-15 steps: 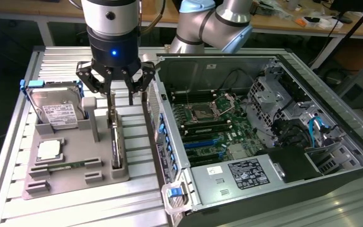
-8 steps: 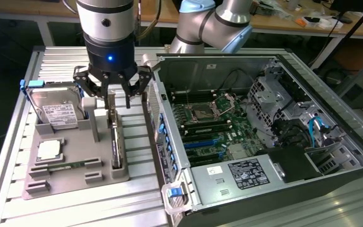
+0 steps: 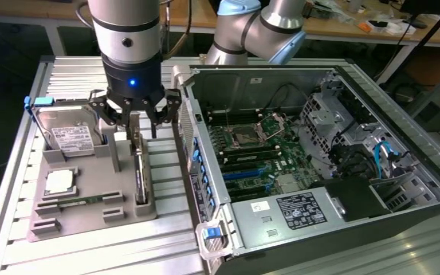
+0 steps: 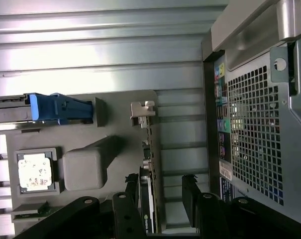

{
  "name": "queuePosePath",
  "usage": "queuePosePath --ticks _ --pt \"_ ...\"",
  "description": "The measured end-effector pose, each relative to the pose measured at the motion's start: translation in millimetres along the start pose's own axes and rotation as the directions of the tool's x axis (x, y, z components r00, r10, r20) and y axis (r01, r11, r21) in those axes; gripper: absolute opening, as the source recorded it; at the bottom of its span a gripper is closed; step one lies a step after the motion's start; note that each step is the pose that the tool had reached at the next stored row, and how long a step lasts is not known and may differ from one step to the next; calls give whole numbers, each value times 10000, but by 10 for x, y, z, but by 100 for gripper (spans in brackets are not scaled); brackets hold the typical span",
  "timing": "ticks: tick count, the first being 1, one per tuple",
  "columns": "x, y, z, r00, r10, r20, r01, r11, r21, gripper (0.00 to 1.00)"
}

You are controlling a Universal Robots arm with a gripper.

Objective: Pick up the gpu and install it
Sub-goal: 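Pick up the gpu and move the gpu toward the slot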

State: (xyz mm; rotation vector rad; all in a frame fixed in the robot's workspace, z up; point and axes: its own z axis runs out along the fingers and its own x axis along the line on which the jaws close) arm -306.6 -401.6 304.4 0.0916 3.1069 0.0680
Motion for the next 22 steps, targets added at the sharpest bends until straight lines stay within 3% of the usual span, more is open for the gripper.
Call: queuePosePath --ticks 22 --pt "82 -286 406 10000 1 0 -1 10000 0 48"
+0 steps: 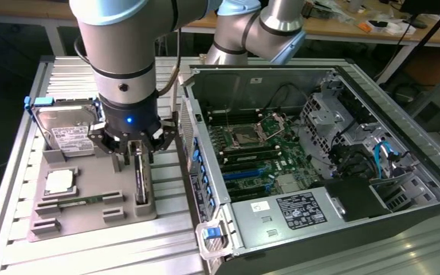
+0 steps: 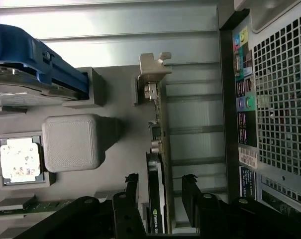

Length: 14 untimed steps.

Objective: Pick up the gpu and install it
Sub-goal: 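Pick up the gpu and move the gpu toward the slot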

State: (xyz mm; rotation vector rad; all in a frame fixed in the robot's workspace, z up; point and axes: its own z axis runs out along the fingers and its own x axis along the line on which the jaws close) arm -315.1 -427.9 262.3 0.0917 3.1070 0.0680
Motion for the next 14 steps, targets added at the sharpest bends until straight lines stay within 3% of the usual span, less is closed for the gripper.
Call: queuePosePath --ticks 11,14 --pt "18 -42 190 10000 -2 -7 2 10000 6 48" --pt "20 -43 202 10000 0 -9 0 10000 27 48"
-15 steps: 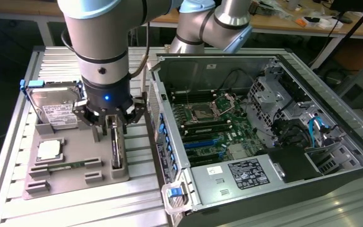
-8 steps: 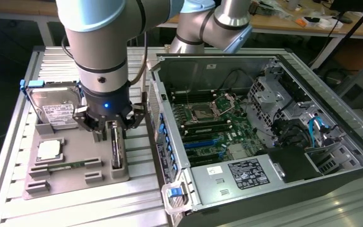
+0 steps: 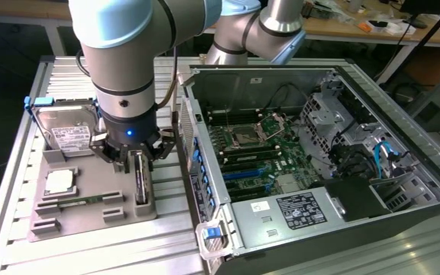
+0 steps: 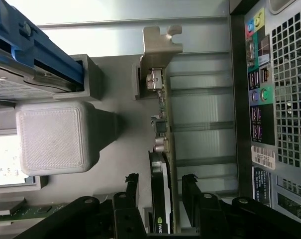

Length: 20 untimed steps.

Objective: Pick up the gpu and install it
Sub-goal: 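Pick up the gpu and move the gpu toward the slot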

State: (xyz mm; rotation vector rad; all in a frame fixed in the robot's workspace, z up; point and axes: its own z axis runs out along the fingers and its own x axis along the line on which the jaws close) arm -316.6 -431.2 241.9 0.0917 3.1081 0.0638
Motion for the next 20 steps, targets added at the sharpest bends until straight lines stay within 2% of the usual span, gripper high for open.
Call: queuePosePath --ticks 6,9,20 --pt "0 0 0 10000 -1 1 1 10000 0 47" --pt "0 0 0 10000 -1 0 1 10000 1 28" --pt "0 0 0 10000 0 0 0 10000 0 27"
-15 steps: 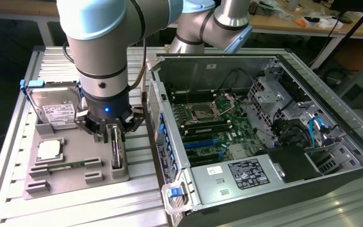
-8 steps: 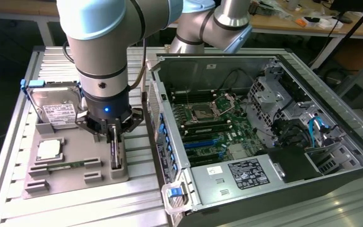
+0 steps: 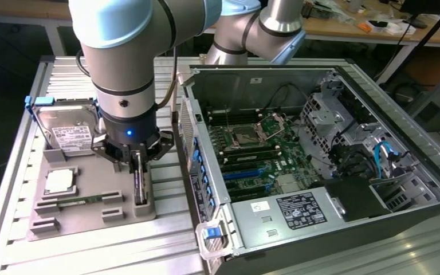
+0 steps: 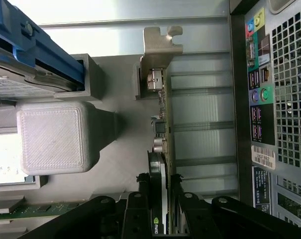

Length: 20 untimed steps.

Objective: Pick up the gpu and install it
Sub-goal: 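Pick up the gpu and move the gpu toward the slot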

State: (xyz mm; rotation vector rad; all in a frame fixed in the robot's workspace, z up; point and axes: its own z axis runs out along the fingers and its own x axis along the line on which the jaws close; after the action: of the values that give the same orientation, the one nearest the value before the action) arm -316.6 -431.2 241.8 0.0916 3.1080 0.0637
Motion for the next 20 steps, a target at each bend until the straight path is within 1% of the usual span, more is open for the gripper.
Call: queuePosePath --ticks 7,11,20 --pt "0 0 -8 10000 0 2 0 10000 -1 27" --pt "-5 7 -156 10000 0 0 0 10000 0 27" --pt "-13 18 -417 10000 1 1 -1 10000 -1 27"
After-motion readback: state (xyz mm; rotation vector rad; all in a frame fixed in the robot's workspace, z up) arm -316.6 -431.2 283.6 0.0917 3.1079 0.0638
